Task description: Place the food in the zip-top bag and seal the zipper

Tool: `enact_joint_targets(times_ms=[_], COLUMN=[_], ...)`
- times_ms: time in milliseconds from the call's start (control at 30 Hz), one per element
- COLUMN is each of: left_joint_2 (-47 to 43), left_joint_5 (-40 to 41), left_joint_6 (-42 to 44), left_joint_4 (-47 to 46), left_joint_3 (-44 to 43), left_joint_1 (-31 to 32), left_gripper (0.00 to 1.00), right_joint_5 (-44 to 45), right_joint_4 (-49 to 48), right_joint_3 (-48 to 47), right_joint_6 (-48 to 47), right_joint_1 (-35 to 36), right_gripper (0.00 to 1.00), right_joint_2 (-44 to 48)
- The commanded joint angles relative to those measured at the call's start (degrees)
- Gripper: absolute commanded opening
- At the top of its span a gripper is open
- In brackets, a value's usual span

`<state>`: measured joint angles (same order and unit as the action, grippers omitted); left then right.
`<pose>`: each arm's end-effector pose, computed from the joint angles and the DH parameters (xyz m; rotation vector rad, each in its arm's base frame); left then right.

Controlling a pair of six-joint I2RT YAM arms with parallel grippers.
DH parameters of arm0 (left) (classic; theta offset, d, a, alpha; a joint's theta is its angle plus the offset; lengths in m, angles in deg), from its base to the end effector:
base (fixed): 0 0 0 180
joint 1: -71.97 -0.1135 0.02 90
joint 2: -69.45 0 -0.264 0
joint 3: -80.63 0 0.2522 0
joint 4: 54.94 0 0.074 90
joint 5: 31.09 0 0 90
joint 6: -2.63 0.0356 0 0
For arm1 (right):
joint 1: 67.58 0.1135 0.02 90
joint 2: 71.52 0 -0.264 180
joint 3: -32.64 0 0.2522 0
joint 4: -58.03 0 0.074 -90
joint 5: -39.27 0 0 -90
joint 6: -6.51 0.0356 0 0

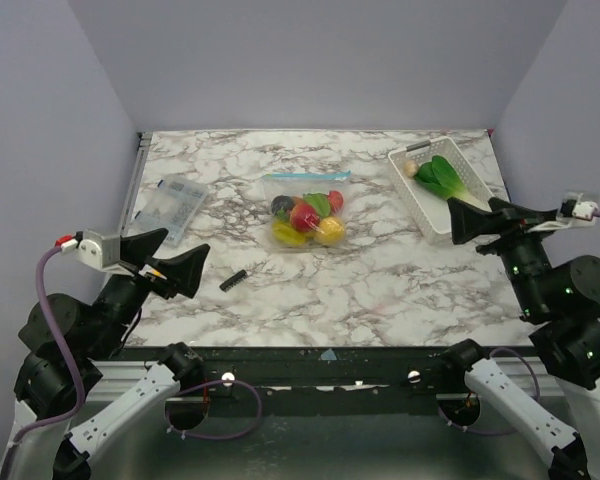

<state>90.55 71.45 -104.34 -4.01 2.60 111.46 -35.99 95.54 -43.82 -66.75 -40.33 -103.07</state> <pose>0.0199 -0.0064 0.4313 0.1126 1.4969 -0.6385 0.0763 0.0291 0.4437 0.0795 1.4588 0.4429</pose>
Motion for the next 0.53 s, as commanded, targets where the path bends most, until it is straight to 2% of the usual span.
enact_joint_targets(times_ms=[0, 167, 500], left_joint_2=[-2.5, -4.0, -4.0], left_joint_5=[5.0, 6.1, 6.0], left_joint_6=[0.5, 0.8, 0.8], left_joint_4=[-3.2, -3.4, -3.7], left_joint_3=[0.4, 0.1, 0.2], left_joint_1=[-0.3, -0.3, -0.3], left_gripper=[0.98, 0.98, 0.98], right_joint_5=[7.0, 13.1, 14.4], right_joint_4=[2.2, 1.9, 4.5], right_joint_3=[0.7, 1.0, 0.0], right_joint_6=[2.4, 4.2, 6.4], right_joint_1=[-0.3, -0.3, -0.3], right_gripper=[1.0, 0.99, 1.0], right_joint_2=[4.6, 7.7, 5.2])
